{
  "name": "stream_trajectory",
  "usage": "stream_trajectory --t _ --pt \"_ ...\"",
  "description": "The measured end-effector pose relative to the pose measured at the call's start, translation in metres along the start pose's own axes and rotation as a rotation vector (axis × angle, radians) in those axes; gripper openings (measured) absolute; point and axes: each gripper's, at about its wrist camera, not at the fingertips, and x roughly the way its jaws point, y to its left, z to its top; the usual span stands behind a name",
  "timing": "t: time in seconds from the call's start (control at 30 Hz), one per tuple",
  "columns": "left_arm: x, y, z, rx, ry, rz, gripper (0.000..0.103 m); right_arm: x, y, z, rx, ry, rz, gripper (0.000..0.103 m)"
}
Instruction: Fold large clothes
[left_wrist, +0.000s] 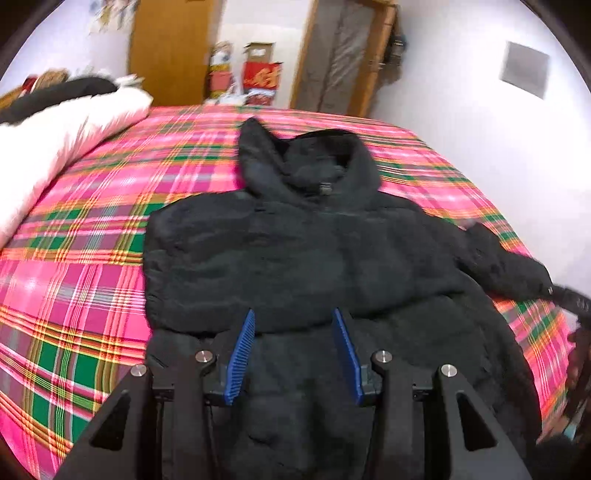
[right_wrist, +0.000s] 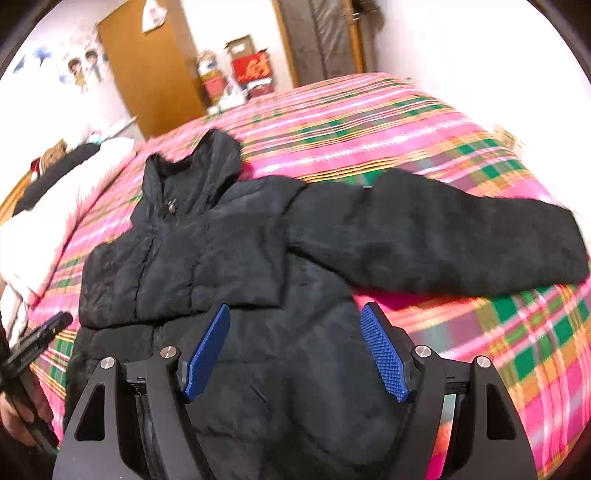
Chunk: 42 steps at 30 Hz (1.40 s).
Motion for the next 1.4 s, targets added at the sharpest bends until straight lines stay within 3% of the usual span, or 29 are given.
stream_trajectory --t 0.33,0.63,0.83,1.03,1.13,1.17,1.2,1.23,1.3,1.4 --pt "-0.023 -0.07 -0.001 0.093 0.005 -0.058 0.046 -0.025 -0.117 -0.016 0.21 -0.021 -0.062 0.074" --pt "0.006 -0.112 0.009 0.139 0.017 -0.066 0.046 0.008 -0.22 -0.007 0.398 -0.016 -0.092 0.074" --pt "0.025 -0.106 0.006 0.138 0.034 -0.058 0.046 0.038 -0.268 0.002 0.511 -0.052 -0.061 0.074" --pt "0.045 -0.083 0.004 0.109 0.064 -0.029 0.046 0.044 -0.285 0.017 0.582 -0.145 -0.05 0.074" --pt "0.051 -0.07 0.003 0.106 0.069 -0.006 0.046 0.046 -0.285 0.024 0.592 -0.162 -0.09 0.074" --pt "0.052 -0.065 0.003 0.108 0.069 0.003 0.046 0.047 -0.284 0.026 0.586 -0.162 -0.12 0.063" --pt "0.054 -0.06 0.003 0.108 0.068 0.013 0.046 0.046 -0.283 0.028 0.58 -0.156 -0.156 0.034" --pt "0.054 -0.055 0.004 0.107 0.067 0.02 0.046 0.046 -0.283 0.029 0.59 -0.149 -0.152 0.025" --pt "0.055 -0.044 0.006 0.096 0.065 0.029 0.046 0.038 -0.279 0.032 0.595 -0.153 -0.149 0.016" --pt "0.056 -0.026 0.012 0.074 0.048 0.045 0.046 0.02 -0.26 0.046 0.531 -0.172 -0.148 0.012"
